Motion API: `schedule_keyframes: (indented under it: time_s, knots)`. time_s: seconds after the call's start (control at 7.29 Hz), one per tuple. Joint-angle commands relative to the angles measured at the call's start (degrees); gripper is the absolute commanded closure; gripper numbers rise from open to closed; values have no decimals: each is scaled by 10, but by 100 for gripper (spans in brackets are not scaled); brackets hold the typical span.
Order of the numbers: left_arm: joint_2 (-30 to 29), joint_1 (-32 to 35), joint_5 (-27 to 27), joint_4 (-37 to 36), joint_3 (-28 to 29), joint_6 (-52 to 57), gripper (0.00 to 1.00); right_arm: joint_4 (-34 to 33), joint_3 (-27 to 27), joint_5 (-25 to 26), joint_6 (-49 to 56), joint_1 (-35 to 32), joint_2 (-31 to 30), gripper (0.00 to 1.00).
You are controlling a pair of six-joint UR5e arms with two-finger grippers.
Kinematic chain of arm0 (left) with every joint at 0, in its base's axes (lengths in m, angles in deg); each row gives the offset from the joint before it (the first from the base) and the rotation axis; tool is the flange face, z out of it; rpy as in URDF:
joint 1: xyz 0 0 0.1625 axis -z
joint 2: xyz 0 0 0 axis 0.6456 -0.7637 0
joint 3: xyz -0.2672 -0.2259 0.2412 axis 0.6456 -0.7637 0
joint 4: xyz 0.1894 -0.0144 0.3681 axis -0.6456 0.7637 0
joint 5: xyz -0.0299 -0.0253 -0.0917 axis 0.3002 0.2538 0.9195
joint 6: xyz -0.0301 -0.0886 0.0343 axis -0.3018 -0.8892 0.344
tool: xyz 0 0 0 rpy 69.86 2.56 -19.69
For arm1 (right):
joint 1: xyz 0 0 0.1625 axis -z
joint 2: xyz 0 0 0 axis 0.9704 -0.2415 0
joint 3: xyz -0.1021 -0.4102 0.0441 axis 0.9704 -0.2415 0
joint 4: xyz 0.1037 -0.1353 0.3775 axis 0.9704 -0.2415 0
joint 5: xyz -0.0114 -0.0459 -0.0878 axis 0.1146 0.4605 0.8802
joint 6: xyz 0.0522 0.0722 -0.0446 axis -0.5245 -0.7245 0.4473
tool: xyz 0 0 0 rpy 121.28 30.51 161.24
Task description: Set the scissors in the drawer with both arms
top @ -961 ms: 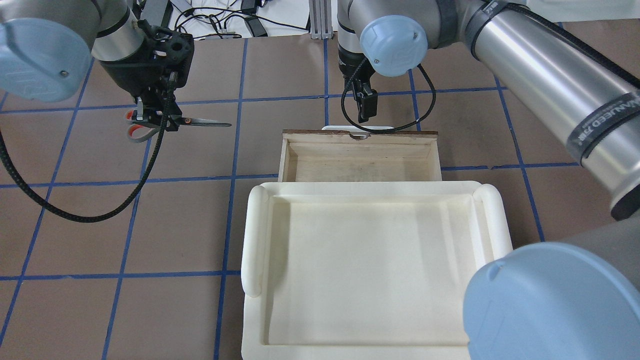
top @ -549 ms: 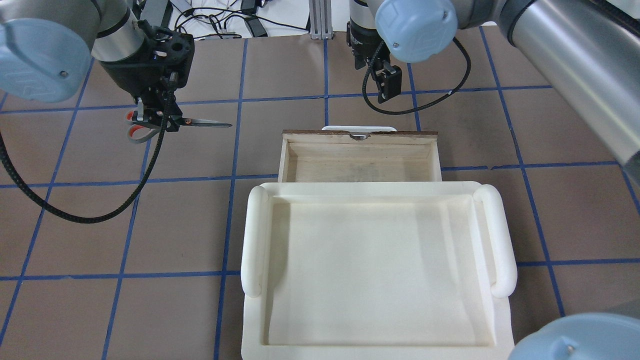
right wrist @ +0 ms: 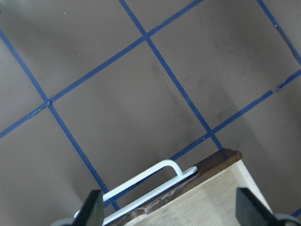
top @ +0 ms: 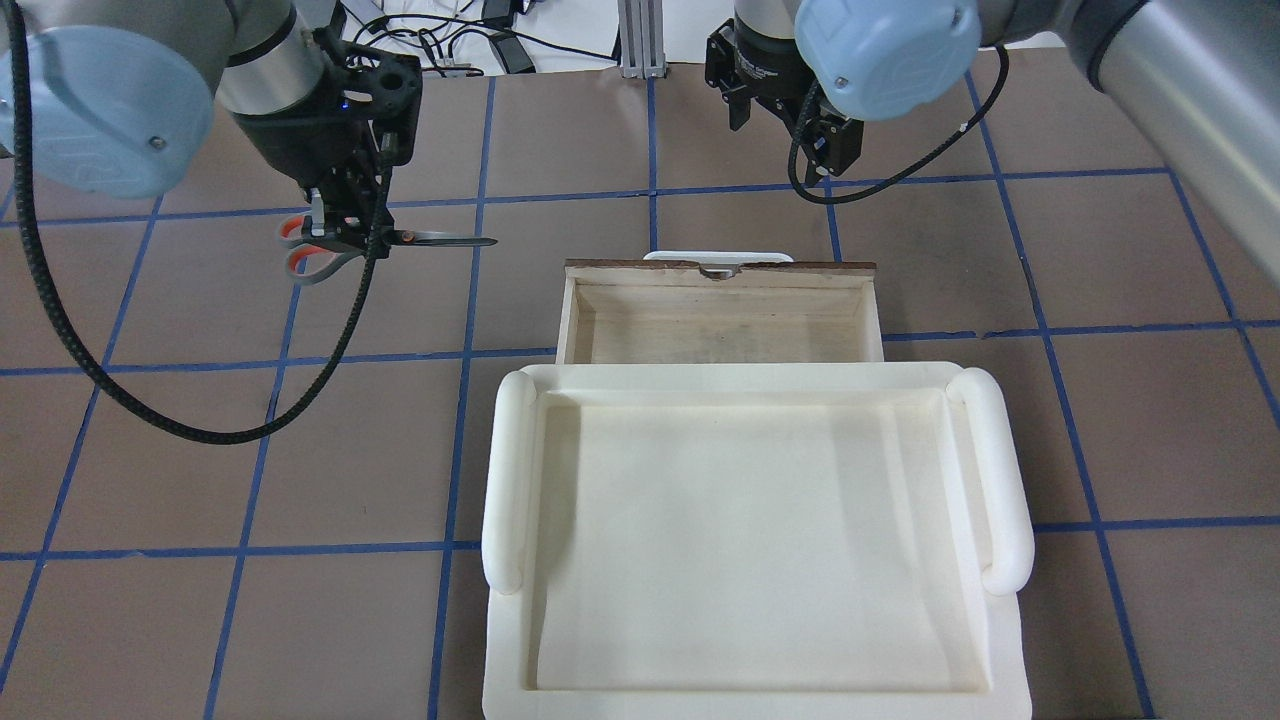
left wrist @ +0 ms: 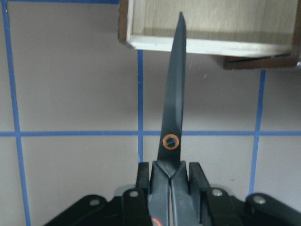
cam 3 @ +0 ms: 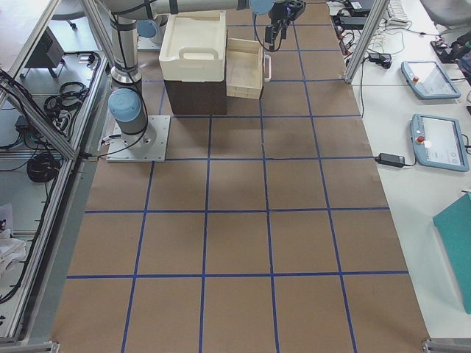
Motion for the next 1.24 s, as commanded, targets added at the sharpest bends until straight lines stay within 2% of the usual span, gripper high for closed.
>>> schedule_keyframes:
  time_s: [0.0, 0.14, 0.27, 0.41, 0.69, 1.1]
  knots:
    - [-26, 39, 59, -6, 4, -19, 100, 1, 2, -9, 184, 35, -28, 0]
    - [-38, 55, 58, -16, 4, -20, 100, -2, 2, -10, 275, 53, -35, 0]
    - [-52, 79, 57, -39, 5, -34, 100, 1, 2, -13, 298, 69, -43, 0]
    - [-69, 86, 57, -59, 15, -62, 100, 8, 3, -42, 300, 75, -54, 0]
    - [-89, 118, 55, -59, 30, -100, 100, 22, 3, -45, 380, 81, -55, 0]
    - [-108, 146, 52, -69, 23, -119, 100, 87, 3, -43, 381, 81, -82, 0]
